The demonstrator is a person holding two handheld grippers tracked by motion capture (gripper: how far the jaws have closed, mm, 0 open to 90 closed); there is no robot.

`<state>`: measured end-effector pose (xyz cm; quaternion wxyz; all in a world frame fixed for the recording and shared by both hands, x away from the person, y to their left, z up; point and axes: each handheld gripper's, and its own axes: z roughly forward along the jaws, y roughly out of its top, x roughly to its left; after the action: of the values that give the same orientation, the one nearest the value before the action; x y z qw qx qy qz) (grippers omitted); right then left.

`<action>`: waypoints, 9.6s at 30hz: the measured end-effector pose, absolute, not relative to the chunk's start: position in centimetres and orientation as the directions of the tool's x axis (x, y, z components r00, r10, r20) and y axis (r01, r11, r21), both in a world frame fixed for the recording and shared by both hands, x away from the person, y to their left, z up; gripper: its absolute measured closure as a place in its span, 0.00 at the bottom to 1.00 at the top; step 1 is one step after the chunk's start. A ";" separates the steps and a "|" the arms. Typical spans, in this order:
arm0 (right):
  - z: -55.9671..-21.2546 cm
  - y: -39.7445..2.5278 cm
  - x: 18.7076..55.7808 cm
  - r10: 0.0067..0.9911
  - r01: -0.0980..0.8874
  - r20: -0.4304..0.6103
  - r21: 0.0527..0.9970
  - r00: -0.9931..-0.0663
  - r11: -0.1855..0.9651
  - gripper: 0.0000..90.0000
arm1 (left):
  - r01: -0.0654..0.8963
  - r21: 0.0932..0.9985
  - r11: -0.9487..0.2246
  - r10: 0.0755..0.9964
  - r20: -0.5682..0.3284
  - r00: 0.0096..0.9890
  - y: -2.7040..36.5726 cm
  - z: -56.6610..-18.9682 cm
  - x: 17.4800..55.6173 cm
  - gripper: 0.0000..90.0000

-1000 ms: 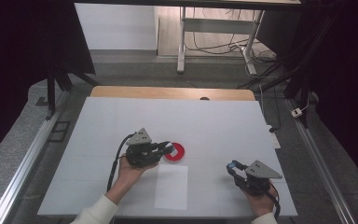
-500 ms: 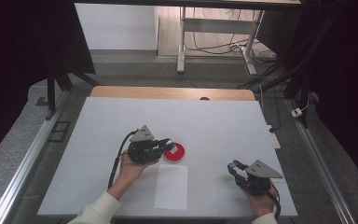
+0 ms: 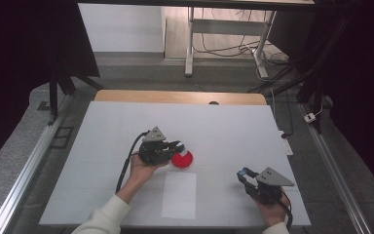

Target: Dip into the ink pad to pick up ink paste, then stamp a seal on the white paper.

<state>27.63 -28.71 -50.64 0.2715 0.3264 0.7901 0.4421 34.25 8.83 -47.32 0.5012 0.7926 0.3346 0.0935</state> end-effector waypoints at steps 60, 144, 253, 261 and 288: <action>-50.7 -28.8 27.5 0.757 0.283 -0.143 0.871 -0.637 0.402 0.72 | 0.487 0.741 -0.463 0.664 -0.074 0.744 6.9 -49.8 36.8 0.84; -50.6 -28.7 27.5 0.754 0.277 -0.142 0.874 -0.642 0.400 0.71 | 0.430 0.818 -0.383 0.588 -0.143 0.796 8.1 -46.7 34.2 0.84; -50.6 -28.4 27.5 0.743 0.267 -0.146 0.874 -0.653 0.407 0.71 | 0.400 0.836 -0.376 0.600 -0.109 0.793 9.1 -46.6 33.5 0.84; -50.6 -28.4 27.6 0.743 0.266 -0.147 0.874 -0.653 0.406 0.71 | 0.395 0.838 -0.376 0.584 -0.117 0.804 9.3 -46.4 33.2 0.84; -50.7 -28.5 27.7 0.743 0.265 -0.152 0.872 -0.652 0.411 0.71 | 0.380 0.839 -0.390 0.517 -0.142 0.844 10.4 -45.4 30.0 0.84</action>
<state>27.70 -28.45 -50.67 0.2711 0.3171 0.7948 0.4407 30.05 10.38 -45.37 0.4817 0.8307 0.2700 0.0711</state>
